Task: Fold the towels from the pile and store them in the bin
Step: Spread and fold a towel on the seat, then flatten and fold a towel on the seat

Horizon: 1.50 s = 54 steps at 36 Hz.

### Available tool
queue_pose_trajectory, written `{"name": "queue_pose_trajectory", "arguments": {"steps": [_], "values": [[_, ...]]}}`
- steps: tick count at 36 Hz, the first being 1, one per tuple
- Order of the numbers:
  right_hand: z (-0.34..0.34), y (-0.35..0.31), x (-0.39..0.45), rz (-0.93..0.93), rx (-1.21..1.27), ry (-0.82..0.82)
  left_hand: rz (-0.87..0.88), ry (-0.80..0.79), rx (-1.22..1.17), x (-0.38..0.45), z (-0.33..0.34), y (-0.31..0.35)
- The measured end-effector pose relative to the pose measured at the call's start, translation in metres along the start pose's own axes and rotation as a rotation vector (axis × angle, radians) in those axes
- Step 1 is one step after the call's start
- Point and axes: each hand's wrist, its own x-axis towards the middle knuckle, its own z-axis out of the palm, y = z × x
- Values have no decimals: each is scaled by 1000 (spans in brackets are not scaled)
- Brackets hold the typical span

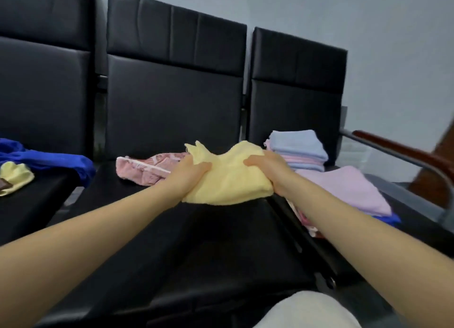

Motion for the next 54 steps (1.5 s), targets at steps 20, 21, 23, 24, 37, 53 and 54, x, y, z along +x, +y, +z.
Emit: {"name": "queue_pose_trajectory", "arguments": {"steps": [20, 21, 23, 24, 37, 53, 54], "values": [[-255, 129, 14, 236, -696, 379, 185, -380, 79, 11, 242, 55], [-253, 128, 13, 188, -712, 428, 201, -363, 70, 12, 238, 54], [-249, 125, 14, 42, -767, 533, 209, -323, 51, 13, 228, 55], [-244, 121, 13, -38, -764, 577, 211, -306, 39, 13, 221, 56], [-82, 57, 46, -405, -497, 187, 171, -10, 194, 50, 42, -9], [141, 74, 104, -420, -347, -11, -101, 393, 297, 103, -108, -105], [153, 70, 106, -463, -377, -22, -104, 393, 336, 106, -111, -108]]}}
